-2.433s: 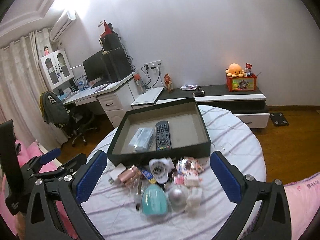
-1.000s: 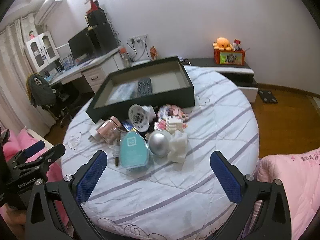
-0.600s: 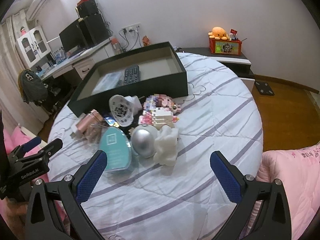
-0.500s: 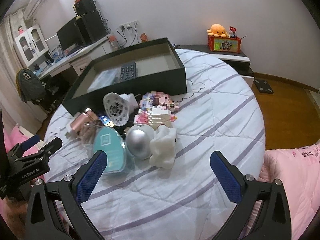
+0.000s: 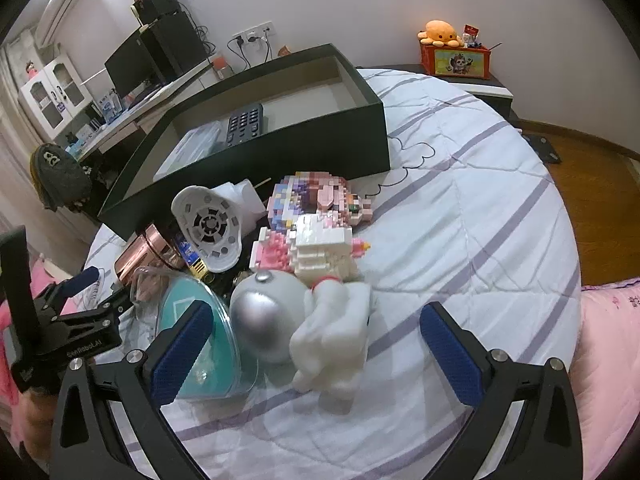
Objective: Organize rigid objects
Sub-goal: 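Grasp the white astronaut figure with the right tool while the left tool grasps the white charger, then place the astronaut in the green box with the right tool while the left tool places the charger, then withdraw both tools from the green box toward the remaining items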
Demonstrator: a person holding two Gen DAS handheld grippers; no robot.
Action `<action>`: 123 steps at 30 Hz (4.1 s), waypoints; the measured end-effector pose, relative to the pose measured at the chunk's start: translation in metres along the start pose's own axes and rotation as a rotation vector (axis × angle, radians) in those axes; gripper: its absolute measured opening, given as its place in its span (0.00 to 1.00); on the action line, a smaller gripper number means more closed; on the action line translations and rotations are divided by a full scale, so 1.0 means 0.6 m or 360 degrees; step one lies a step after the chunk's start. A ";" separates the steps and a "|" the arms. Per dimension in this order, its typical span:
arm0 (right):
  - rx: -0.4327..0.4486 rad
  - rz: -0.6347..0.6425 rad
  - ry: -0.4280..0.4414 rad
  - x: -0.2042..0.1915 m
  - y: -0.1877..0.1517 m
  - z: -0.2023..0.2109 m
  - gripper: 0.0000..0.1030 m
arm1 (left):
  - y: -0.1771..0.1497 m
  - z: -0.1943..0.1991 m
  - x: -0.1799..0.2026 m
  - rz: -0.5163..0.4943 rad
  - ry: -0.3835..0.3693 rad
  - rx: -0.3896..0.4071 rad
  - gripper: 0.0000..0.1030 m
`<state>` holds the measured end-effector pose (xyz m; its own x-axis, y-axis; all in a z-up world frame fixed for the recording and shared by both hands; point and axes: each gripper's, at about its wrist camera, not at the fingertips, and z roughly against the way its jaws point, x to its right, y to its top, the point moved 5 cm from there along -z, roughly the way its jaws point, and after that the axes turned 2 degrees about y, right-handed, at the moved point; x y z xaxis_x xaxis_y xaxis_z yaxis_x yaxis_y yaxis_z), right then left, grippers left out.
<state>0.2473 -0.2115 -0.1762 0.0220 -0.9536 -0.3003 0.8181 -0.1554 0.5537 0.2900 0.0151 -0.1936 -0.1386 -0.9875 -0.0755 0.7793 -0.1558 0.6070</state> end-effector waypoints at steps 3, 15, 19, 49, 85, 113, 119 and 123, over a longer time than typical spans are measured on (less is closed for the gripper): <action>-0.0006 -0.0003 0.0025 0.002 0.001 -0.001 0.93 | 0.004 -0.004 -0.009 0.0004 -0.0026 0.0007 1.00; -0.0029 0.0030 -0.0021 -0.002 -0.002 -0.011 0.81 | 0.017 -0.008 0.020 -0.0105 -0.0147 -0.0015 0.60; -0.0039 0.0115 -0.0082 -0.007 -0.009 -0.011 0.71 | 0.018 -0.004 0.030 -0.0091 -0.0164 -0.0005 0.42; 0.0273 0.0335 0.0071 -0.084 0.123 0.090 0.71 | 0.112 0.131 0.010 0.0040 -0.0194 0.0315 0.41; 0.0047 0.0184 0.0137 -0.051 0.283 -0.094 1.00 | 0.238 0.010 0.044 0.0061 -0.0159 0.0279 1.00; 0.0481 0.0087 0.0087 -0.065 0.042 0.215 1.00 | 0.042 0.279 0.038 0.0248 -0.0085 0.0432 1.00; 0.0422 0.0106 0.0045 -0.064 -0.006 0.208 1.00 | -0.026 0.274 0.047 0.0248 -0.0089 0.0348 1.00; 0.0392 0.0111 0.0043 -0.063 -0.023 0.204 1.00 | -0.050 0.265 0.049 0.0250 -0.0092 0.0302 1.00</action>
<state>0.1649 -0.2047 -0.0773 0.0917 -0.9575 -0.2736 0.6493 -0.1508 0.7454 0.1656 -0.0054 -0.0881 -0.0640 -0.9952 0.0737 0.6663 0.0123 0.7456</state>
